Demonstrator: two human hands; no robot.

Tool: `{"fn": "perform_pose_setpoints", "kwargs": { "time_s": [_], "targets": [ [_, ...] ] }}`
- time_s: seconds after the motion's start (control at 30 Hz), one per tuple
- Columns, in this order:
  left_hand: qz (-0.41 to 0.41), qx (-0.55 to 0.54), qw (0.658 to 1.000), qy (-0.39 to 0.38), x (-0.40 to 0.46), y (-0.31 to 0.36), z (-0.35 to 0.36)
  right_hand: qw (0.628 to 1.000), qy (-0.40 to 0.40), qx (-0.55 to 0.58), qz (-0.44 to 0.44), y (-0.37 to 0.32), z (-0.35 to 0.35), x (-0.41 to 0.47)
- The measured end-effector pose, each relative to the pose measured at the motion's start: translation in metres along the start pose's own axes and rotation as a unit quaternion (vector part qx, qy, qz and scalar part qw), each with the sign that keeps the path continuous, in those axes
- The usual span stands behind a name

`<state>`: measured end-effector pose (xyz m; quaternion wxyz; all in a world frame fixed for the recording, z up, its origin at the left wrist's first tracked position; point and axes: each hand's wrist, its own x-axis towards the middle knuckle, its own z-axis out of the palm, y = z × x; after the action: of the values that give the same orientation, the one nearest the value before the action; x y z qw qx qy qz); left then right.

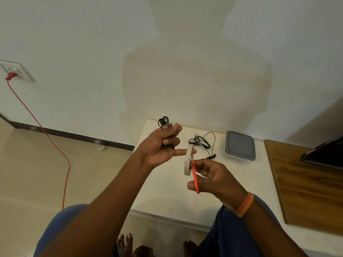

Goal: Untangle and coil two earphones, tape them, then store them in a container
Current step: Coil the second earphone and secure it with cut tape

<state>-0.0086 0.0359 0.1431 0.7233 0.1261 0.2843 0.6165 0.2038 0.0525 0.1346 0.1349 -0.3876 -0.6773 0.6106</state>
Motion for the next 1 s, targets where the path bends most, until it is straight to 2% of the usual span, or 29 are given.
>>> {"fn": "perform_pose_setpoints", "kwargs": {
  "time_s": [0.07,0.13,0.33,0.5,0.77,1.0],
  "targets": [
    [0.005,-0.001,1.000,-0.002,0.000,0.002,0.000,0.997,0.025,0.066,-0.019,-0.003,-0.006,-0.004],
    [0.010,0.006,1.000,-0.008,0.000,0.003,-0.001,0.995,0.061,0.074,-0.031,-0.006,-0.012,-0.006],
    [0.000,0.019,0.998,-0.055,-0.002,0.005,-0.001,0.984,0.081,-0.151,-0.039,-0.008,-0.038,-0.012],
    [-0.047,0.088,0.992,-0.077,-0.006,0.005,0.003,0.938,0.022,-0.346,-0.030,-0.027,-0.067,-0.013],
    [-0.110,0.141,0.980,-0.083,-0.004,-0.003,0.006,0.913,-0.062,-0.403,-0.011,-0.051,-0.065,-0.004],
    [-0.161,0.124,0.964,-0.170,-0.004,-0.006,-0.002,0.904,-0.105,-0.415,-0.002,-0.054,-0.067,0.002]
  ]
}}
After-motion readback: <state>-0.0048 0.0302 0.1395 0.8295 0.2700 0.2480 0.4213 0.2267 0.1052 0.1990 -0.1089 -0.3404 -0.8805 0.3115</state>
